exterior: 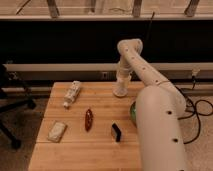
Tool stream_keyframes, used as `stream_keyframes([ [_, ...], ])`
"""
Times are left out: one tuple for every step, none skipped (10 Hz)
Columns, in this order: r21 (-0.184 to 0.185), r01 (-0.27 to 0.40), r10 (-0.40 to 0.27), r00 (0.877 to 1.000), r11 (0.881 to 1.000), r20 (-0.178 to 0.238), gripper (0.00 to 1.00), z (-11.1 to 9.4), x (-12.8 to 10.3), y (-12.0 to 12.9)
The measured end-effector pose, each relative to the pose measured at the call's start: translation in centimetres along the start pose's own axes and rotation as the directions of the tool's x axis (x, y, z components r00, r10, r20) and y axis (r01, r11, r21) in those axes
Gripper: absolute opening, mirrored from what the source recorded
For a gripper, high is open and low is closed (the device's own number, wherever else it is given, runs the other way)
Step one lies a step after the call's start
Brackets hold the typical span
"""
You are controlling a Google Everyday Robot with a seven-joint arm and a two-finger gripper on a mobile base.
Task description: Place the ceramic cup over the eraser
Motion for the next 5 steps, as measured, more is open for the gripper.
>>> stream_keyframes([
  [0.012,0.021,-0.021,1.000,1.000,-0.006,0.00,-1.0,-0.2,0.1],
  [0.028,0.050,-0.050,0.999,0.998,-0.012,0.00,-2.4,-0.5,0.4],
  [0.041,0.075,-0.075,0.997,0.996,-0.024,0.00,-4.1,-0.6,0.8],
  [0.050,0.097,-0.096,0.995,0.994,-0.031,0.00,-5.6,-0.8,1.1],
  [0.062,0.135,-0.132,0.990,0.989,-0.043,0.00,-8.0,-1.2,1.8],
])
